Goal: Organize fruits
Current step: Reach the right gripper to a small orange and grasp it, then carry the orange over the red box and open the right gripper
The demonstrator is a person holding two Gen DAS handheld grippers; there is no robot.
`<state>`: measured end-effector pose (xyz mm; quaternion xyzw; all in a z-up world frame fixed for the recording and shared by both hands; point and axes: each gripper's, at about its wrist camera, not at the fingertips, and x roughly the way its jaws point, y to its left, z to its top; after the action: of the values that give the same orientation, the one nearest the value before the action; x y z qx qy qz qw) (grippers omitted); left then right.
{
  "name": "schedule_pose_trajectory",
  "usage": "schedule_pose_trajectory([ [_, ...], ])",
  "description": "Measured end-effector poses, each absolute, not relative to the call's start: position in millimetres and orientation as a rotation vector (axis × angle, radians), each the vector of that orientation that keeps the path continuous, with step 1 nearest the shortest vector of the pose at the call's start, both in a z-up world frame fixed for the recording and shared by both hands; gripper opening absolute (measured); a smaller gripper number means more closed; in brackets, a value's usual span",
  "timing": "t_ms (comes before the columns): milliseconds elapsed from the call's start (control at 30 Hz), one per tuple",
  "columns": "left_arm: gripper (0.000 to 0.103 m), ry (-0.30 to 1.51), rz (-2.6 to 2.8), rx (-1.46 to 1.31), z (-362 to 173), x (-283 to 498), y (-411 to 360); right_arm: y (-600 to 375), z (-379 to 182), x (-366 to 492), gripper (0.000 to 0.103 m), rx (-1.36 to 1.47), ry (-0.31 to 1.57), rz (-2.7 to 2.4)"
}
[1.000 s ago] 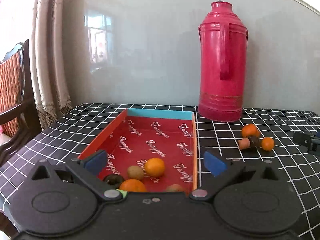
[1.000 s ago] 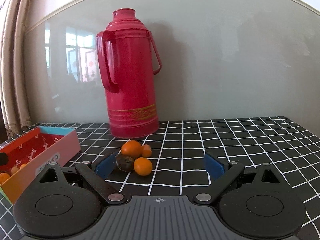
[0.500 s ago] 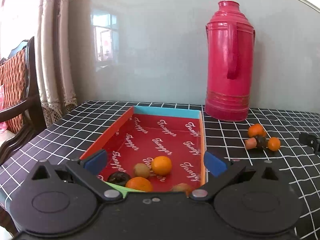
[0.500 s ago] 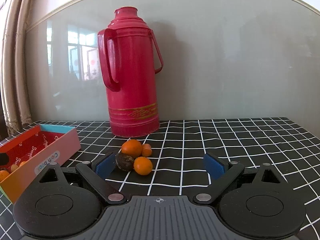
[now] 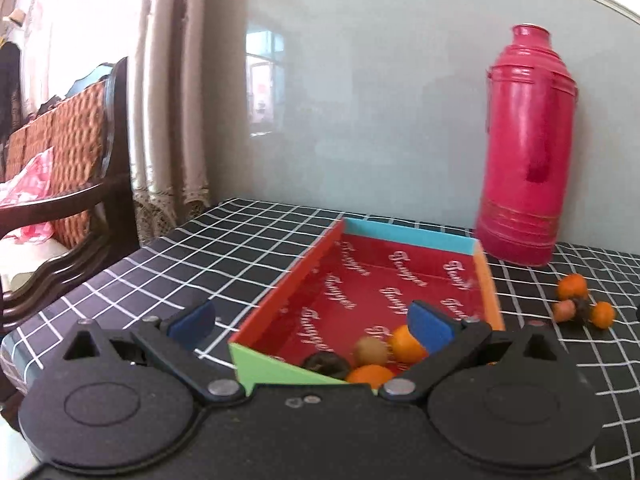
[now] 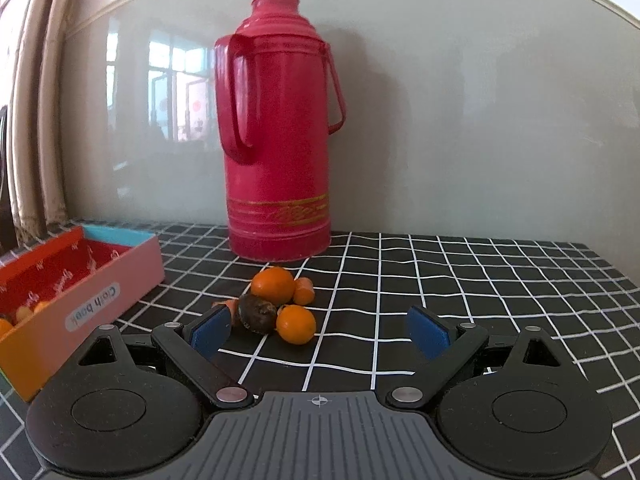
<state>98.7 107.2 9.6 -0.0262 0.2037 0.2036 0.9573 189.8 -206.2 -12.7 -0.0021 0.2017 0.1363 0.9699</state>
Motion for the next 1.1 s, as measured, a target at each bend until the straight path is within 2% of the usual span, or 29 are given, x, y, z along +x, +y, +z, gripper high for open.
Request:
schedule_pose_trajectory([
  [300,0.097,0.400,0.463,-0.072,11,93,134,-187,-26,218,0.093,-0.053,0.481,0.309],
  [367,0.097,0.400,0.477,-0.080,11,91,142,-184,-29,226,0.079,-0.067,0.502,0.312],
  [400,0.097,0.398,0.486,-0.086,11,90,147,-182,-31,231,0.066,-0.074,0.524,0.309],
  [433,0.097,0.398,0.493,-0.090,11,89,151,-180,-34,235,0.062,-0.081,0.546,0.300],
  [667,0.097,0.406,0.523,-0.102,11,85,170,-176,-41,251,0.061,-0.074,0.594,0.312],
  [767,0.097,0.411,0.524,-0.098,10,83,173,-170,-42,256,0.055,-0.083,0.608,0.317],
  [800,0.097,0.412,0.526,-0.095,10,82,174,-169,-43,257,0.051,-0.087,0.613,0.317],
  [867,0.097,0.415,0.529,-0.095,10,81,176,-167,-44,262,0.030,-0.087,0.626,0.305],
  [1100,0.097,0.420,0.527,-0.094,13,75,179,-165,-33,252,0.030,-0.061,0.604,0.320],
])
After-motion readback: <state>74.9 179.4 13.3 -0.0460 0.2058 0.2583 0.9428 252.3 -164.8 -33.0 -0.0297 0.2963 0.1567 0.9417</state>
